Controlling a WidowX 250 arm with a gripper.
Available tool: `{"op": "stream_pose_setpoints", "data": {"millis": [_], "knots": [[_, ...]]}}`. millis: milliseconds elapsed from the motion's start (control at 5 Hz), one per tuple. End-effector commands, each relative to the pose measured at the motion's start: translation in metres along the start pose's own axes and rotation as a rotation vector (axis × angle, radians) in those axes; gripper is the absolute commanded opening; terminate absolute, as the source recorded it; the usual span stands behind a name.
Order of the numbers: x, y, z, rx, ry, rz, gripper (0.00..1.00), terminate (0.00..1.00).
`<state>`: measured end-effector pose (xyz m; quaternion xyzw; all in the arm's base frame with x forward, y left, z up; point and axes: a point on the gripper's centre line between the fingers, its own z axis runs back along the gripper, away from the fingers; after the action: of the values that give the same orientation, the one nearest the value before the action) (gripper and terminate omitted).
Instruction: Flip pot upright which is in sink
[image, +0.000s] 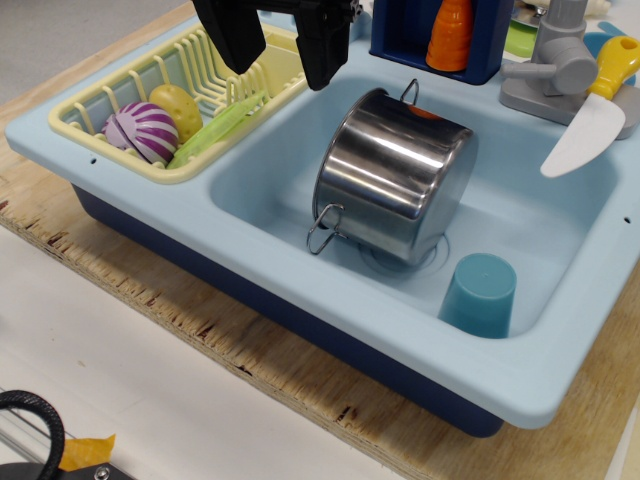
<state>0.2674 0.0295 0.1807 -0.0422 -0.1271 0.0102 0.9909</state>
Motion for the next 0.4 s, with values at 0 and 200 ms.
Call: {"op": "stream_pose_setpoints", "data": {"millis": [0, 200], "knots": [[0.0, 0.0, 0.0, 0.0, 0.0, 0.0, 1.0, 0.0], [-0.0031, -0.0037, -0.0055, -0.082, 0.001, 0.03, 1.0, 0.0]]}}
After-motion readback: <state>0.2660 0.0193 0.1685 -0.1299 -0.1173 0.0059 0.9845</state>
